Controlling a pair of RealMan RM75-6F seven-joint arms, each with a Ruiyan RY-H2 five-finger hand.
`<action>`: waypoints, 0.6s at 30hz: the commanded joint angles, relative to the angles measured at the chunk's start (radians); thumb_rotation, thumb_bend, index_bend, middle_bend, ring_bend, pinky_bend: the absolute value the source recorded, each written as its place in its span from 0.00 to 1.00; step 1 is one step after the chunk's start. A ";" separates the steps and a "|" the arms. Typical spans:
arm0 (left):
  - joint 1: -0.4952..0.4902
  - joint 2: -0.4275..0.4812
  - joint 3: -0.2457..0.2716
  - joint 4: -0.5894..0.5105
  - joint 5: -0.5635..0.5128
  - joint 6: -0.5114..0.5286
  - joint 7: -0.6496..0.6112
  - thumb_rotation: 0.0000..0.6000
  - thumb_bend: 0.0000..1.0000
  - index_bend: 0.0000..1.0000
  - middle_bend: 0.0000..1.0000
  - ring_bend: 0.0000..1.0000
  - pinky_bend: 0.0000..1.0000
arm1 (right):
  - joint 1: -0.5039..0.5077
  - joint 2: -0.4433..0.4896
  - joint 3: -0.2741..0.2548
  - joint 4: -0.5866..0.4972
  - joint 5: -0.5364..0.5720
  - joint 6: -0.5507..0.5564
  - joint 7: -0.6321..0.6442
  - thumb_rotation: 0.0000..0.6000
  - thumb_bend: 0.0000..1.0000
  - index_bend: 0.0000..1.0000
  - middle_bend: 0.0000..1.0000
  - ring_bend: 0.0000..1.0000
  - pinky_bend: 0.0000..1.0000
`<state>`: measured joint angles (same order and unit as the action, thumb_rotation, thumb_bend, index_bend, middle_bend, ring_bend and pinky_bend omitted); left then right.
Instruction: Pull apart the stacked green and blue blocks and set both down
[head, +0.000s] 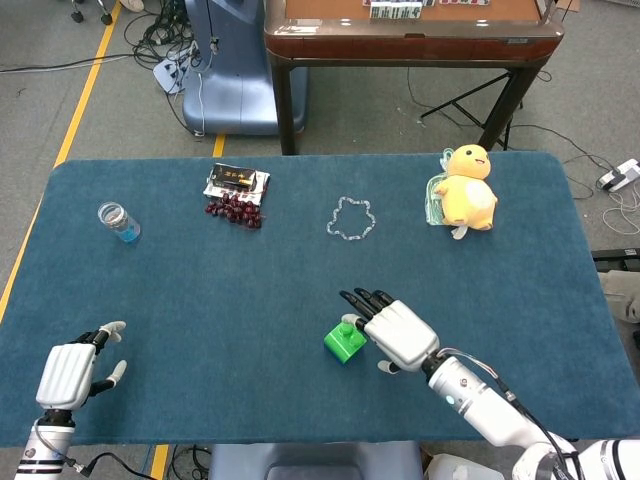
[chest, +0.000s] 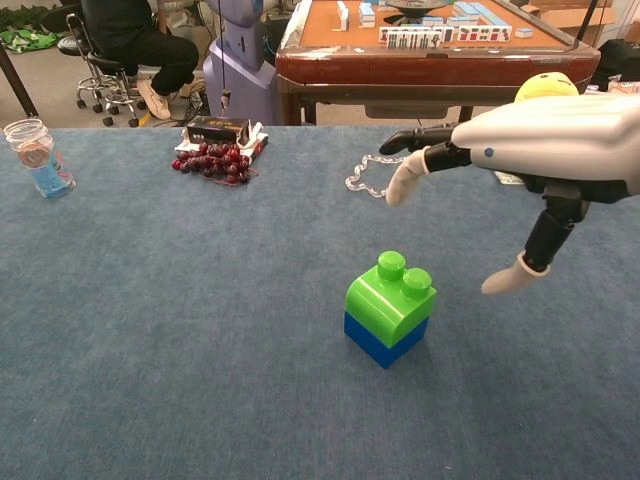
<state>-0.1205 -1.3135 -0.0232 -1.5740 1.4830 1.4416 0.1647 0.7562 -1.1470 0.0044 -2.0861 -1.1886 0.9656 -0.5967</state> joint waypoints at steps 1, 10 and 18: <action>0.000 -0.001 -0.001 0.002 -0.001 0.000 -0.004 1.00 0.31 0.33 0.40 0.43 0.61 | 0.061 -0.008 0.030 -0.008 0.117 -0.052 -0.068 1.00 0.00 0.17 0.00 0.00 0.11; 0.001 0.001 0.000 0.004 0.002 0.005 -0.010 1.00 0.31 0.33 0.40 0.43 0.61 | 0.182 -0.059 0.046 0.017 0.362 -0.073 -0.187 1.00 0.00 0.15 0.00 0.00 0.10; 0.002 0.002 0.001 0.003 0.003 0.004 -0.010 1.00 0.31 0.33 0.40 0.43 0.61 | 0.262 -0.120 0.023 0.065 0.490 -0.072 -0.241 1.00 0.00 0.12 0.00 0.00 0.09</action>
<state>-0.1187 -1.3115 -0.0226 -1.5714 1.4855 1.4458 0.1551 1.0075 -1.2555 0.0338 -2.0314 -0.7124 0.8953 -0.8279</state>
